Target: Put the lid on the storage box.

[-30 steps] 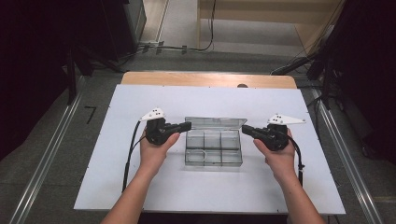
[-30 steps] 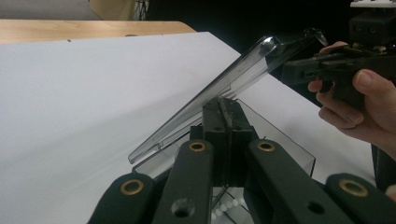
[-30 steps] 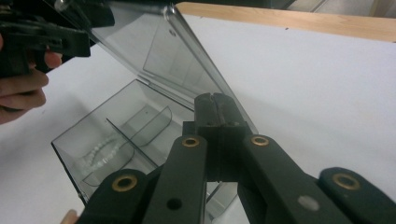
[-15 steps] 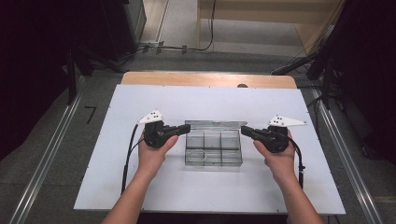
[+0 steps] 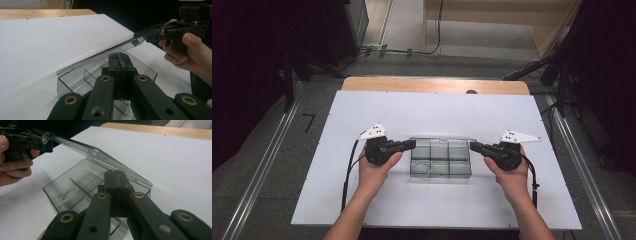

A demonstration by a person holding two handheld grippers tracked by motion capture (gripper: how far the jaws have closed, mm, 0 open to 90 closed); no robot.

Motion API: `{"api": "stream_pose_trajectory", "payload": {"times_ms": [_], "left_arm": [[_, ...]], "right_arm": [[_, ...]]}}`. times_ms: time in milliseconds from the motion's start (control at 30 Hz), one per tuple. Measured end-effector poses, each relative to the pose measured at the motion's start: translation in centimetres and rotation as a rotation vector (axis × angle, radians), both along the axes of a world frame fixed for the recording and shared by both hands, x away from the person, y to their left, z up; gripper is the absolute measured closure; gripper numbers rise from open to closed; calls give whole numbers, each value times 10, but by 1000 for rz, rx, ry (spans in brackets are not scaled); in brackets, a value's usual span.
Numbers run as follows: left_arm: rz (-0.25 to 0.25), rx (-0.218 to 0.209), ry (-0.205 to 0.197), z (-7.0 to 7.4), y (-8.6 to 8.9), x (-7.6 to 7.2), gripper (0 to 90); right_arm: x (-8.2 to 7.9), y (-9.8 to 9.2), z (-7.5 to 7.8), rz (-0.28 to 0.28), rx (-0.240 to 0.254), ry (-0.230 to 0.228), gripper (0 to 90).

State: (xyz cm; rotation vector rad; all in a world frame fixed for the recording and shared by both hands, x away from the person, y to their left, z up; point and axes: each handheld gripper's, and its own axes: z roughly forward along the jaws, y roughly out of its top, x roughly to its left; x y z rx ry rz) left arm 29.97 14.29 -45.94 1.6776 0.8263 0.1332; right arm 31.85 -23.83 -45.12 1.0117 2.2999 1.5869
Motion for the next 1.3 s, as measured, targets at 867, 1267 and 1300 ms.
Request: {"api": "stream_pose_trajectory", "payload": {"times_ms": [867,1267,1300], "left_arm": [[-1,-15,-16,-15,2,-35,899],[12,13,-25,-23,5,-52,898],[14,7,-22,-25,6,-53,898]], "right_arm": [[-24,-6,-13,31,-7,-5,877],[-39,-7,-22,49,-9,-13,877],[-40,-7,-23,48,-13,-9,877]]}}
